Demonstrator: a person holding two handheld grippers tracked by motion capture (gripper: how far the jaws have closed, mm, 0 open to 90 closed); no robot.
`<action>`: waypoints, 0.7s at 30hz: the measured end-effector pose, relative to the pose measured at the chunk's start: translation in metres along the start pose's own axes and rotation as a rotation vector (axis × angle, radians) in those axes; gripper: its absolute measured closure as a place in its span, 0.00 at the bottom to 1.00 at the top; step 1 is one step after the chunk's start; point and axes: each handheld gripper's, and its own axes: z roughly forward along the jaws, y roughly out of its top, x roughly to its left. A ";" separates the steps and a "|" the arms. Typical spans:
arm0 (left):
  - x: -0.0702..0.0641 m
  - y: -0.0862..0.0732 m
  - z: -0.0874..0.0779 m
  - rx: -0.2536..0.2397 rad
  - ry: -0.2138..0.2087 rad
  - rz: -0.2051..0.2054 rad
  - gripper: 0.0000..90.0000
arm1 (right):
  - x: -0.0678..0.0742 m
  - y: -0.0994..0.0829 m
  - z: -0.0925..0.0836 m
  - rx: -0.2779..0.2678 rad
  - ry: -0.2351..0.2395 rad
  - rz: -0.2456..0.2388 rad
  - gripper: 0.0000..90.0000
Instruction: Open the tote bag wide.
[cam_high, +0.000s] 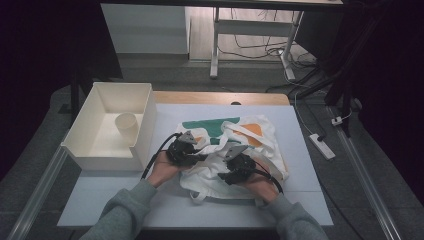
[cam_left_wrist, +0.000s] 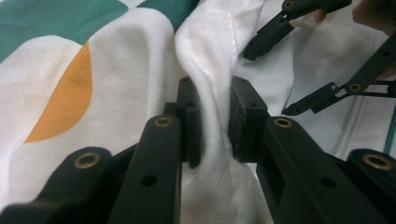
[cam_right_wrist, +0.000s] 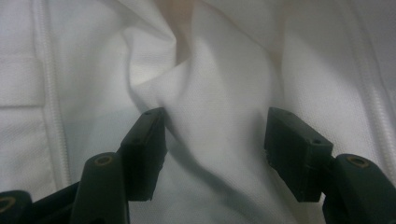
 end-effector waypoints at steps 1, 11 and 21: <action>0.000 0.000 0.000 -0.002 -0.001 -0.002 0.84 | 0.000 0.000 0.000 0.000 0.000 -0.001 0.44; -0.001 0.000 0.000 0.004 -0.001 0.001 0.83 | -0.003 -0.005 0.008 0.009 -0.024 -0.006 0.69; -0.001 0.000 -0.004 -0.033 0.029 -0.005 0.84 | 0.003 -0.007 -0.003 -0.025 0.006 -0.011 0.98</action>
